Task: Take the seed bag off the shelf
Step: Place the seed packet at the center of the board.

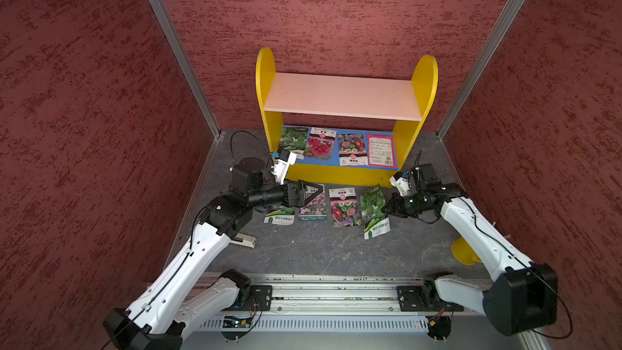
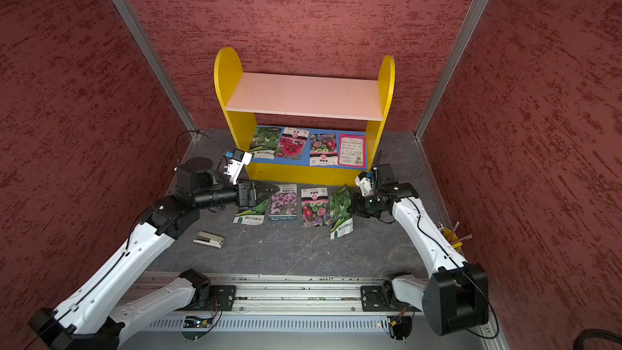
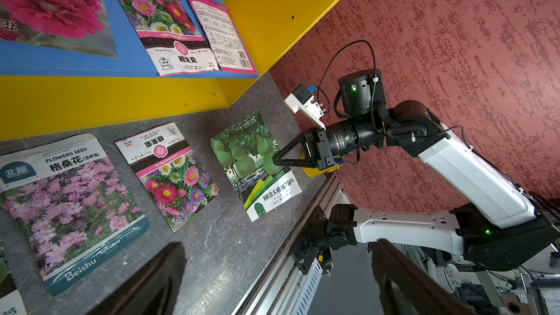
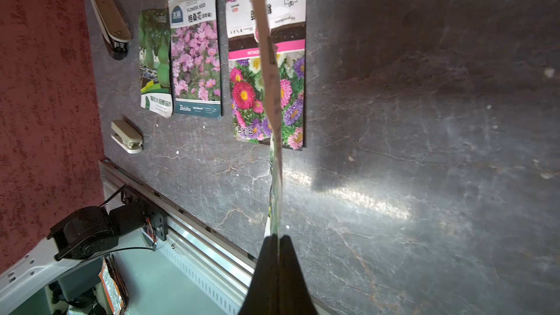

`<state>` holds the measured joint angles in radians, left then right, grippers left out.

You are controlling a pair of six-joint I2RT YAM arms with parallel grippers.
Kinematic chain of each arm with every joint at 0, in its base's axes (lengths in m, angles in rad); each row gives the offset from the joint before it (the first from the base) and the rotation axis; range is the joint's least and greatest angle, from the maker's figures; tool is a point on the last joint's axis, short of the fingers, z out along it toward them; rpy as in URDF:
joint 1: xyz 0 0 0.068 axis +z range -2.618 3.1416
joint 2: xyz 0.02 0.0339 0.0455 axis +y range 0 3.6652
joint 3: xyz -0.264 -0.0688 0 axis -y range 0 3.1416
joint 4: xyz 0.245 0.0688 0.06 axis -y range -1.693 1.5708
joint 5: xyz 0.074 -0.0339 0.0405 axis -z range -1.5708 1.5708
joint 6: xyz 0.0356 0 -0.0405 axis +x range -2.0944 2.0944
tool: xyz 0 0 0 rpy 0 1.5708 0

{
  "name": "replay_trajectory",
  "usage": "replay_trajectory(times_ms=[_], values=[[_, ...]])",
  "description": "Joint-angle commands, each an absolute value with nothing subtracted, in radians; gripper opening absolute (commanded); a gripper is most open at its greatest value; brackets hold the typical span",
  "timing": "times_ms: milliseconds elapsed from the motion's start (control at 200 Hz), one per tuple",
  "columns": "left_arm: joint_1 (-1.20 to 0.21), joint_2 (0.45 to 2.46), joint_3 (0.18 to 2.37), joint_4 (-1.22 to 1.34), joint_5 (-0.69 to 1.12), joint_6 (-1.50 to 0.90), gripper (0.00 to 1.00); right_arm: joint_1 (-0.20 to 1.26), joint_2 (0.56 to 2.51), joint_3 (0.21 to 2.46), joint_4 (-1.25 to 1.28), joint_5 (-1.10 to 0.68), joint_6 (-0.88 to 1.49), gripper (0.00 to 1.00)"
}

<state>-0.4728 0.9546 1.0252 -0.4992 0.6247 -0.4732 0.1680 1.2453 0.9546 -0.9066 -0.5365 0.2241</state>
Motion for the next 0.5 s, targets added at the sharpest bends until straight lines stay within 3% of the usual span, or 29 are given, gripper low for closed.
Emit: replay_trajectory(times_ms=[0, 496], values=[[-0.482, 0.932, 1.012, -0.477, 0.608, -0.451, 1.0, 0.147, 1.294, 0.996, -0.864, -0.528, 0.171, 0.0], [-0.494, 0.934, 0.976, -0.447, 0.594, -0.454, 1.0, 0.119, 1.511, 1.062, -0.797, -0.369, 0.148, 0.0]])
